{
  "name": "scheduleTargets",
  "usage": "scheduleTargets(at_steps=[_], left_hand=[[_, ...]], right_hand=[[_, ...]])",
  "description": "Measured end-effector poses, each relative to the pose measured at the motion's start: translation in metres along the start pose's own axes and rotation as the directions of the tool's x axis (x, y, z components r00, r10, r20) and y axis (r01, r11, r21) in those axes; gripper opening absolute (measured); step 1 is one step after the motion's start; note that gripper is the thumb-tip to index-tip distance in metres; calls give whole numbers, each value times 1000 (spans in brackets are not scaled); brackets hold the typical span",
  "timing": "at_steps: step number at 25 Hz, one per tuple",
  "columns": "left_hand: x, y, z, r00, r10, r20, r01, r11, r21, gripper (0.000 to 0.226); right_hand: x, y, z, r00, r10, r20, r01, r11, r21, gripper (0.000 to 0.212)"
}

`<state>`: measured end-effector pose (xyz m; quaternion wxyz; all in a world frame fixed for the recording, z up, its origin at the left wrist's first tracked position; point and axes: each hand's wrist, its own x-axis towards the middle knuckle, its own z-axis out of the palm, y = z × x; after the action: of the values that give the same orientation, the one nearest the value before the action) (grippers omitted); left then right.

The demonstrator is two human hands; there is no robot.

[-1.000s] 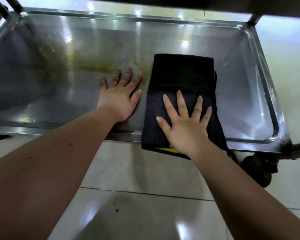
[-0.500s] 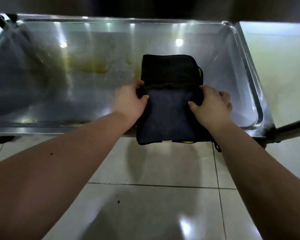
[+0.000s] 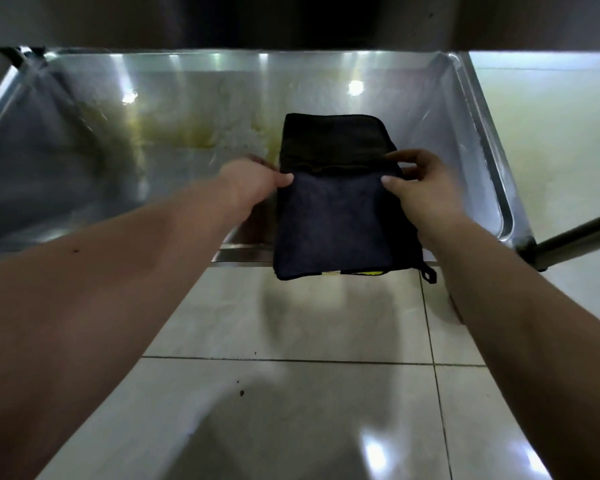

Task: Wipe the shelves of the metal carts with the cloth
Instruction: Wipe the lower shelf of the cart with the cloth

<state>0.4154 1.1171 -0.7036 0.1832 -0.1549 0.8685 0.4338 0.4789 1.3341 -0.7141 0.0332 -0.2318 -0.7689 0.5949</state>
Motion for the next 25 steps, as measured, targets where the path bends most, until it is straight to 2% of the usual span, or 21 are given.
scheduleTargets(at_steps=[2,4,6,9,12,16,20,21,23,25], left_hand=[[-10,-2,-6,997,74,1,-72,983,-168,26],[-20,-3,-13,981,178,-77,-191,957,-219,23],[-32,1,-22,942,273,-194,-308,934,-183,17],[-44,7,-37,866,392,-311,-424,905,-39,14],[-46,14,-44,834,453,-316,-509,852,-123,13],[-64,26,-43,826,474,-304,-560,744,-363,15],[-83,32,-45,742,500,-447,-658,669,-345,19],[-83,35,-48,719,500,-482,-676,665,-318,18],[-72,37,-47,706,501,-500,-655,730,-194,14],[-49,25,-36,787,422,-451,-526,841,-131,11]], right_hand=[[0,-8,-12,997,22,76,-31,991,127,32],[0,-13,-25,995,-22,100,4,985,171,40],[-6,-21,-37,991,-126,45,121,988,90,43],[-18,-38,-49,949,-313,-42,305,944,-129,34],[-27,-47,-52,886,-458,-75,425,866,-261,17],[-47,-56,-55,878,-457,-144,452,889,-68,12],[-69,-67,-58,847,-503,-174,515,857,30,18],[-67,-70,-56,849,-495,-185,509,860,33,18],[-50,-73,-43,861,-458,-219,470,883,1,14],[-23,-61,-25,886,-411,-213,403,912,-78,12]])
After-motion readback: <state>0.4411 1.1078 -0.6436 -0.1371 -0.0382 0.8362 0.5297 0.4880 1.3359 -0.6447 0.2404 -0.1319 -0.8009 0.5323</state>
